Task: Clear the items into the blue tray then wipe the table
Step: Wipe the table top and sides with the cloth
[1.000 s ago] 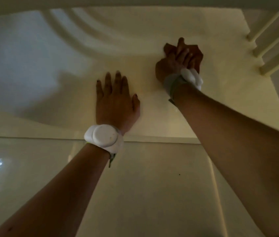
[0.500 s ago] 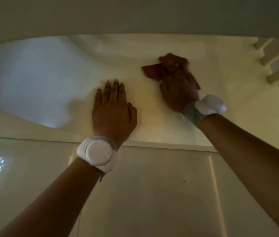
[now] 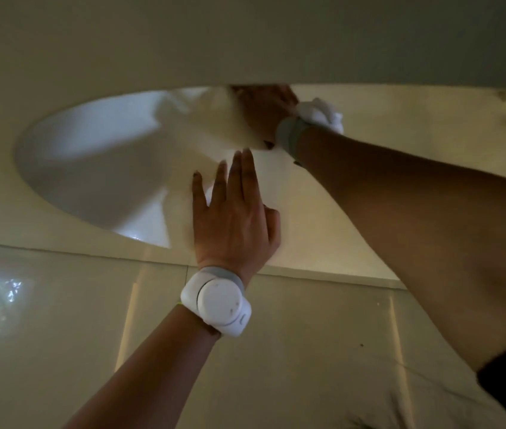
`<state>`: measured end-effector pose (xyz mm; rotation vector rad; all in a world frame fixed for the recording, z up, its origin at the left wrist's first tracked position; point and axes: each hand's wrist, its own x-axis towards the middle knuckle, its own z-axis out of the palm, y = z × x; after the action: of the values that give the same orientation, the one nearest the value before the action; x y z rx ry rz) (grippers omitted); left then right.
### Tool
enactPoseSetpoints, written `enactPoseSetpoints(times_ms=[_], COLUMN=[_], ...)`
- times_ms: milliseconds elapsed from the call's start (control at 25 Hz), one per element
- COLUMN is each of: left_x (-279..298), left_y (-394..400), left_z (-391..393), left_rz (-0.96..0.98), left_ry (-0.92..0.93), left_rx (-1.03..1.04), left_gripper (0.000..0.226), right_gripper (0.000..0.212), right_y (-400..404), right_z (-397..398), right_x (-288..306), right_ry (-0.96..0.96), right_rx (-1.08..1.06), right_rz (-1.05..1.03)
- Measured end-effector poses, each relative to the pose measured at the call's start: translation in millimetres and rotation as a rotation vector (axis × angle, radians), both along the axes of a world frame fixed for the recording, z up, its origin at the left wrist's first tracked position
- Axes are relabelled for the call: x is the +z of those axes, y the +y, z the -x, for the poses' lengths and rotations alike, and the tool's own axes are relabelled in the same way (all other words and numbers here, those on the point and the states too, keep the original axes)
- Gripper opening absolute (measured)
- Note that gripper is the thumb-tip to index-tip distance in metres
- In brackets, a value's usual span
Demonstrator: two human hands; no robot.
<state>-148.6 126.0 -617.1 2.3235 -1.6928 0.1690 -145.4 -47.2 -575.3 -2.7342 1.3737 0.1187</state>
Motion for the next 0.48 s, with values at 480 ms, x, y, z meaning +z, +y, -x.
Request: enactPoseSetpoints(times_ms=[480], left_x=[6], left_y=[7], left_z=[-1], left_rz=[0.019], left_ry=[0.037], left_rx=[-0.051], left_gripper=[0.070], right_gripper=[0.063], right_y=[39], right_z=[149], right_x=[-45], right_ry=[-0.079], right_rx=[0.094], right_rz=[0.037])
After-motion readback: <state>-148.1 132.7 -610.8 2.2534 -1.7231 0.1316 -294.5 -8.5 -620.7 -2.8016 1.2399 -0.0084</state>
